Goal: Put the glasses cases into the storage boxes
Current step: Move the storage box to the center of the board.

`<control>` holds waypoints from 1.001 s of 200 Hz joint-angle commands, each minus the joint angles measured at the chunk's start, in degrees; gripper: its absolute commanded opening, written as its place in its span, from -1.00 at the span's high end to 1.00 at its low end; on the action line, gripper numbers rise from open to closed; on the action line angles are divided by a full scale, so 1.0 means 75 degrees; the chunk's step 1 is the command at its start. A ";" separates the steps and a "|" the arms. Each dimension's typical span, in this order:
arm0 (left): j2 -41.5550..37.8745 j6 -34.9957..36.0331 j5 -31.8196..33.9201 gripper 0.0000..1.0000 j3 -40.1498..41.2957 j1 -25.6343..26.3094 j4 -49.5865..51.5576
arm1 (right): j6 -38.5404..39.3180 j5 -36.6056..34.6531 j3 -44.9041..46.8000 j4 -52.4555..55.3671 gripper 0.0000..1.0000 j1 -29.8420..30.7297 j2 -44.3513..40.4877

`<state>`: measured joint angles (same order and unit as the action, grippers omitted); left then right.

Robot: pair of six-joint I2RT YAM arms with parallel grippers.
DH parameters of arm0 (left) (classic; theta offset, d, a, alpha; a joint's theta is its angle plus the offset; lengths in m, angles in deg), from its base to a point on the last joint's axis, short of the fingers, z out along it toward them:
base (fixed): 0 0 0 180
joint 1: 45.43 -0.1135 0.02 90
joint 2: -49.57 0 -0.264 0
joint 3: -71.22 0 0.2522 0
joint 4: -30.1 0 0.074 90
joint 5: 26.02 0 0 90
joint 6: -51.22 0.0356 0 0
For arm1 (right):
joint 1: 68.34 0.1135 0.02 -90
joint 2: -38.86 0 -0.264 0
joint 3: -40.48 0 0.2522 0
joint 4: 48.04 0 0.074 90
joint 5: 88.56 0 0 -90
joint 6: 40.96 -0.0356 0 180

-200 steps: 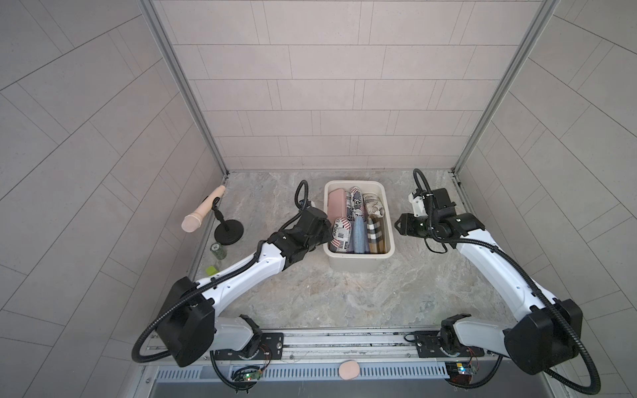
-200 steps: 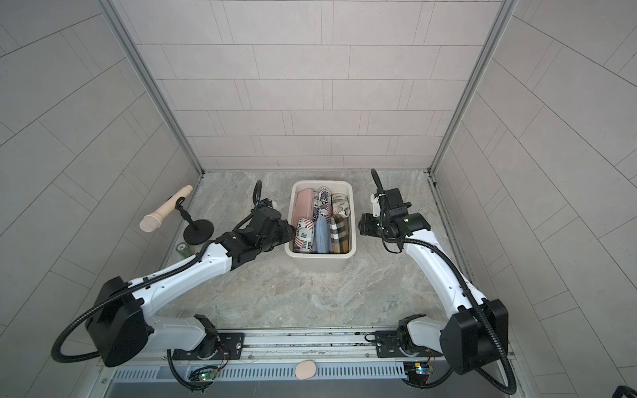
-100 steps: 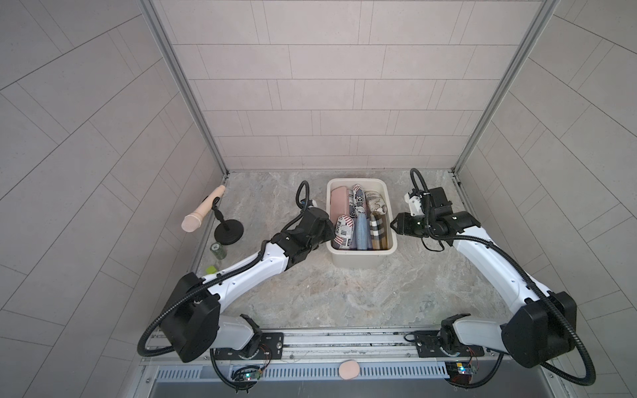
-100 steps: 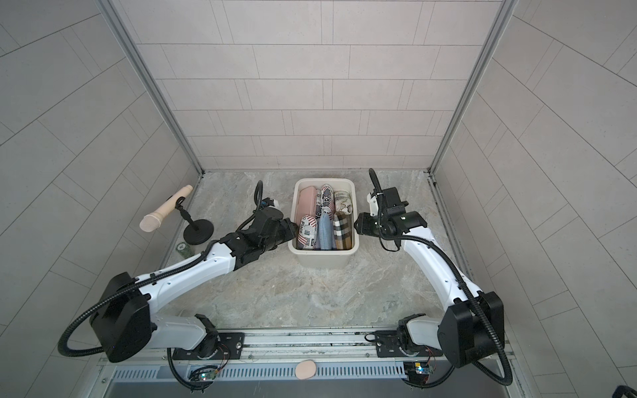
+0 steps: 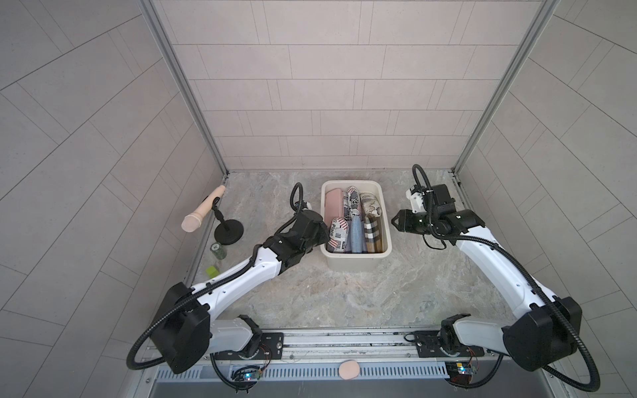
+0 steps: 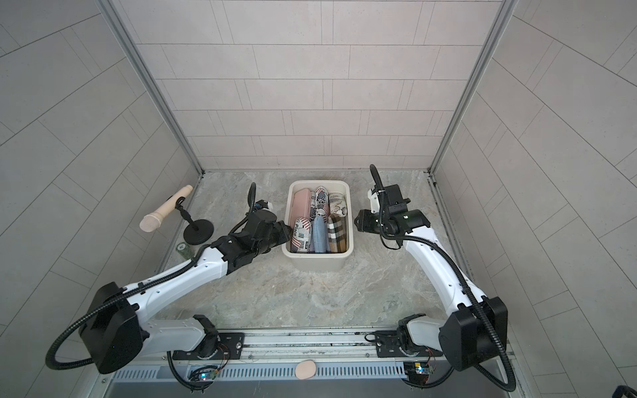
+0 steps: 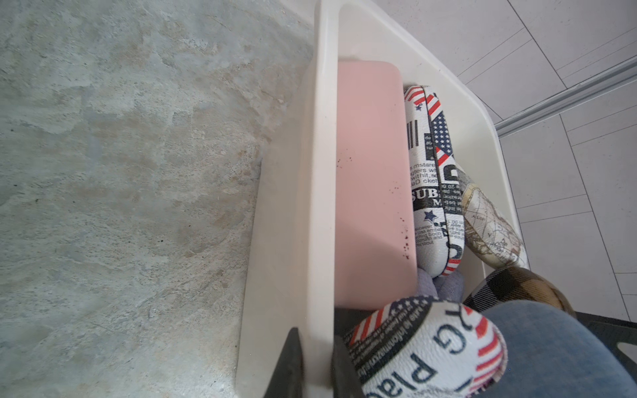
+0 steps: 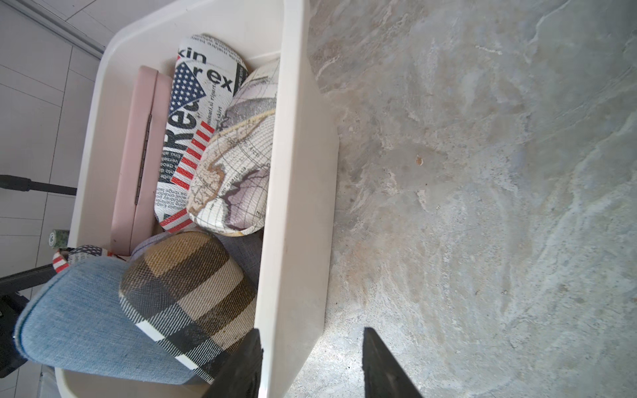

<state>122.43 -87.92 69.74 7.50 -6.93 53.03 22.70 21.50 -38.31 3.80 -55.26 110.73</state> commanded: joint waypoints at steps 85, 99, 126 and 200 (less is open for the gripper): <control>-0.1190 0.0803 -0.1097 0.67 -0.0040 -0.0655 -0.0053 | 0.0308 -0.1067 0.0162 -0.0051 -0.27 0.0014 -0.1227; -0.1114 0.1159 -0.1262 0.43 -0.0292 -0.0668 0.0164 | 0.0397 -0.1202 0.0075 -0.0061 -0.36 0.0014 -0.1392; -0.1207 0.2027 -0.1137 -0.35 -0.1006 -0.0691 0.0964 | 0.0693 -0.1784 -0.0181 0.0030 -0.95 0.0014 -0.1661; -0.1393 0.3978 -0.0292 -1.00 -0.2532 -0.0738 0.2874 | 0.0698 -0.2973 -0.0321 -0.0837 -0.99 0.0028 -0.2517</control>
<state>111.79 -65.63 64.37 -7.32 -12.04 67.21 29.38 4.36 -42.16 2.56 -55.26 95.15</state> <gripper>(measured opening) 0.997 0.997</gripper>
